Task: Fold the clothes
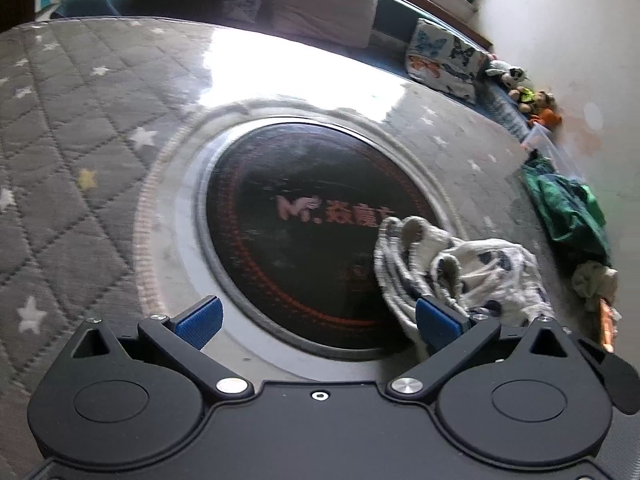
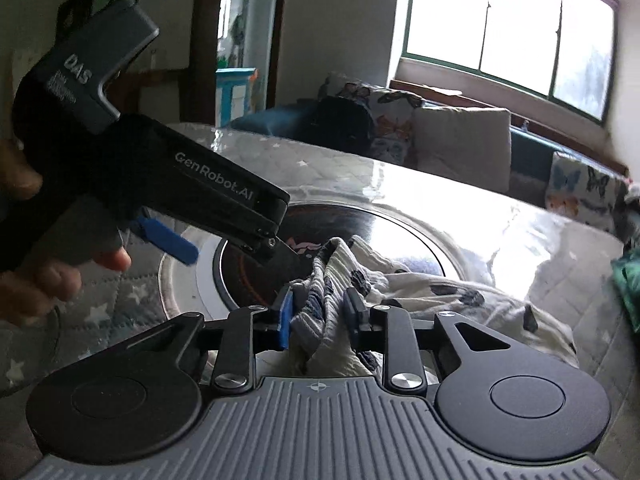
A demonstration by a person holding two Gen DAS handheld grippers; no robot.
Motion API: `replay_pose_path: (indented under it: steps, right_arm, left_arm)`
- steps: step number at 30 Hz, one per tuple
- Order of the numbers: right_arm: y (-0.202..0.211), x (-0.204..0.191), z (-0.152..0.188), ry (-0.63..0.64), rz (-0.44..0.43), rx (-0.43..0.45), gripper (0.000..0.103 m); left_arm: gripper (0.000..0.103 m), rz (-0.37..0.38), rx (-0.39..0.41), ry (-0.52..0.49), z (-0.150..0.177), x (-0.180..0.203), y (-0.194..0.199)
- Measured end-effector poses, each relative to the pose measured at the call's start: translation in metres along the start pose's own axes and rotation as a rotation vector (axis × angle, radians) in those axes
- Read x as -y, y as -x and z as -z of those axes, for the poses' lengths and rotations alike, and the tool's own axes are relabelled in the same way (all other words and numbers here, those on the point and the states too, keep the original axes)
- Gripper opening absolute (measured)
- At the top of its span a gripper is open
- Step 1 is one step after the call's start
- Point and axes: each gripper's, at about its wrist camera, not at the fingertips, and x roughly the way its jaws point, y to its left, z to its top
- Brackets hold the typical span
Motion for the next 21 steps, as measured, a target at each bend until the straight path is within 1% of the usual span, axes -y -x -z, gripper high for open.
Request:
replay_pose_path:
  steps: [5, 10, 14, 21]
  right_arm:
    - [0.006, 0.007, 0.006, -0.031, 0.009, 0.028, 0.024]
    - [0.004, 0.007, 0.011, -0.023, -0.002, 0.014, 0.024]
    - [-0.003, -0.008, 0.011, 0.045, 0.010, 0.004, 0.028]
    - [-0.020, -0.044, 0.016, 0.258, 0.047, -0.029, 0.039]
  left_arm:
    - [0.103, 0.033, -0.010, 0.031, -0.001, 0.004, -0.003]
    - [0.103, 0.039, 0.006, 0.034, -0.001, 0.005, 0.000]
    - [0.103, 0.000, 0.017, 0.034, -0.002, 0.001, 0.002]
    - [0.103, -0.002, -0.005, 0.054, 0.000, -0.007, -0.002]
